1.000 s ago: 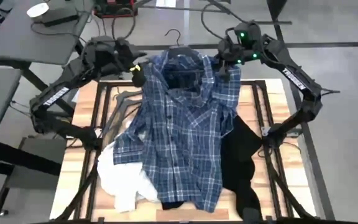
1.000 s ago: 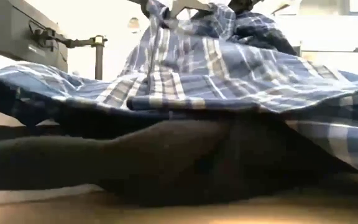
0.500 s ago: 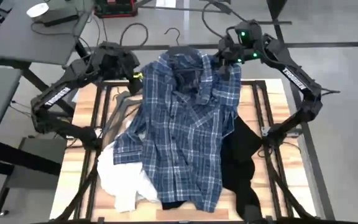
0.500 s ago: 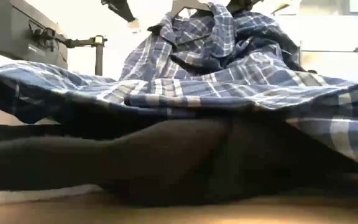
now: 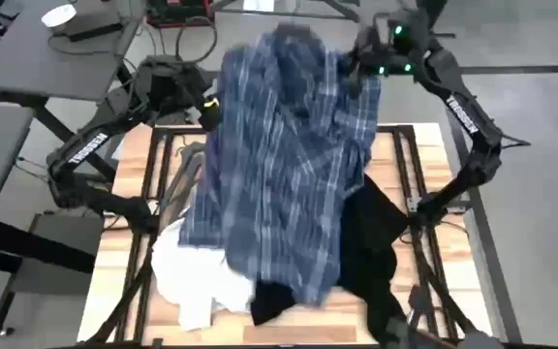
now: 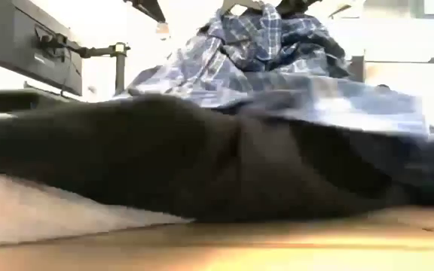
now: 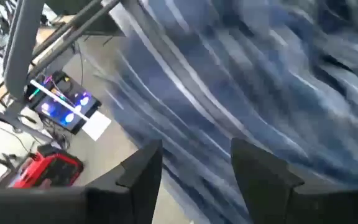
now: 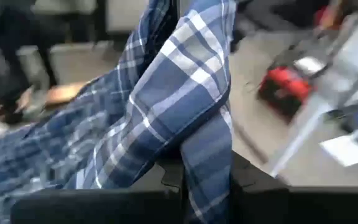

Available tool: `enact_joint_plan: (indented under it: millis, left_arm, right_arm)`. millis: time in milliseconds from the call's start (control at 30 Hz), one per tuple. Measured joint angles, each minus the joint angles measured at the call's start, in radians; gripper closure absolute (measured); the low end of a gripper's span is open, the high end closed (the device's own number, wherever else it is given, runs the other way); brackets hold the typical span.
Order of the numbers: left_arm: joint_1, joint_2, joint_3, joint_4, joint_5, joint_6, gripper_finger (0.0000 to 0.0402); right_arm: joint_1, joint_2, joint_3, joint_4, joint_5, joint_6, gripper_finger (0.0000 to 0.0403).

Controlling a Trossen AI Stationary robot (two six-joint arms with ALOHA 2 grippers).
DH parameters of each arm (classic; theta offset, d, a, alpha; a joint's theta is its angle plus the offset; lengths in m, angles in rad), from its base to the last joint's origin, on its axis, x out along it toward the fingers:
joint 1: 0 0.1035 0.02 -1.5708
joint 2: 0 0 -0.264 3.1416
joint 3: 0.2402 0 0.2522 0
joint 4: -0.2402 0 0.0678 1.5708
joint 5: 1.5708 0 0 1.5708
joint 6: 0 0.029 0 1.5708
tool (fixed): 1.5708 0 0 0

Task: Hang clothes
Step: Hang the blue long sleeve polo on the rack

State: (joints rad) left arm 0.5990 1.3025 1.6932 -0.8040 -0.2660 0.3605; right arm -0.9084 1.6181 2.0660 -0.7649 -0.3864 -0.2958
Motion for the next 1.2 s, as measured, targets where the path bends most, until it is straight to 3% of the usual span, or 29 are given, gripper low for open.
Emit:
enact_joint_plan:
  millis: [267, 567, 800, 1200]
  left_arm:
    - [0.012, 0.000, 0.000, 0.000, 0.022, -0.009, 0.0231]
    - [0.012, 0.006, 0.000, -0.036, 0.059, -0.033, 0.0231]
    - [0.011, 0.008, 0.000, -0.046, 0.076, -0.043, 0.0231]
    - [0.010, 0.008, 0.000, -0.072, 0.080, -0.013, 0.0231]
  right_arm:
    - [-0.049, 0.187, 0.294, -0.063, -0.008, 0.000, 0.0374]
    - [-0.090, 0.269, 0.279, 0.008, -0.010, 0.048, 0.0374]
    - [-0.086, 0.321, 0.283, 0.191, -0.012, 0.145, 0.0374]
    - [-0.083, 0.400, 0.283, 0.332, 0.018, 0.216, 0.0374]
